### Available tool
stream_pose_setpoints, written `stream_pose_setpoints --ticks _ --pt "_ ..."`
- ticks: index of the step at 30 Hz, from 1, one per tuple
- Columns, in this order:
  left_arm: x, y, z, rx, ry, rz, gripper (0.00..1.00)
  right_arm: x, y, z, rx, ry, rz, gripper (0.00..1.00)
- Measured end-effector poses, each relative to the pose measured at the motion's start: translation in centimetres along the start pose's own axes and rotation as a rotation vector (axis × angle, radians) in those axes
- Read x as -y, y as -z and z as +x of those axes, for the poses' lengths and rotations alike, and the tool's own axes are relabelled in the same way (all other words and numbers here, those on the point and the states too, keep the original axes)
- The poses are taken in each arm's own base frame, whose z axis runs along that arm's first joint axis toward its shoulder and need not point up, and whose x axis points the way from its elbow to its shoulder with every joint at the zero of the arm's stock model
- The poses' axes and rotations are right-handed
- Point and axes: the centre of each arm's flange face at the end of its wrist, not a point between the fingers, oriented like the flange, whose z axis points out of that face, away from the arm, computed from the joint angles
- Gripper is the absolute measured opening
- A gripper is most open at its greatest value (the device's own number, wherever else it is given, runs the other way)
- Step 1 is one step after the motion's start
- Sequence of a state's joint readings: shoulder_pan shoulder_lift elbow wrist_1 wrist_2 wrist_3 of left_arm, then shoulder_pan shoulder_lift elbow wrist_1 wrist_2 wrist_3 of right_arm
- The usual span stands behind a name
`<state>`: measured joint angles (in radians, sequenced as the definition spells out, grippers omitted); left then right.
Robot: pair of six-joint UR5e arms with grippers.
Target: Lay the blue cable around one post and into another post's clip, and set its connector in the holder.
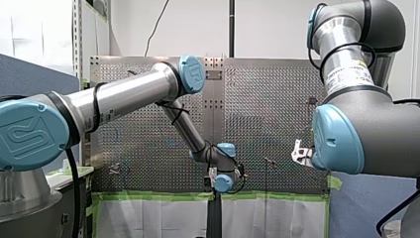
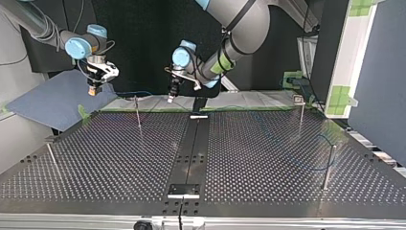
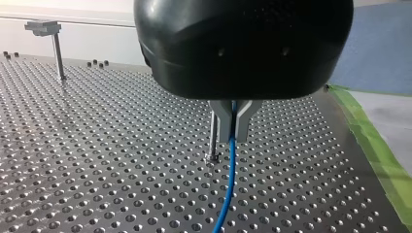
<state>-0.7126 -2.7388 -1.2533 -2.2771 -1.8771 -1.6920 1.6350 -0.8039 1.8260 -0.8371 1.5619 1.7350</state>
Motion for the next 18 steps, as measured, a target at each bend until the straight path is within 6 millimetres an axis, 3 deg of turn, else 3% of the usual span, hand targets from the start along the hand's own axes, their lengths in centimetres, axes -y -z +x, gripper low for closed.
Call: stream_pose_setpoints --ticks 12,18 --pt "0.8 0.5 -0.2 -0.013 -0.015 0.013 0.01 -0.4 0.1 0.0 0.018 0.001 -0.010 0.00" --pt "0.8 1.0 -1.5 0.000 -0.011 0.015 0.01 -0.4 0.1 0.1 0.016 0.000 -0.010 0.00"
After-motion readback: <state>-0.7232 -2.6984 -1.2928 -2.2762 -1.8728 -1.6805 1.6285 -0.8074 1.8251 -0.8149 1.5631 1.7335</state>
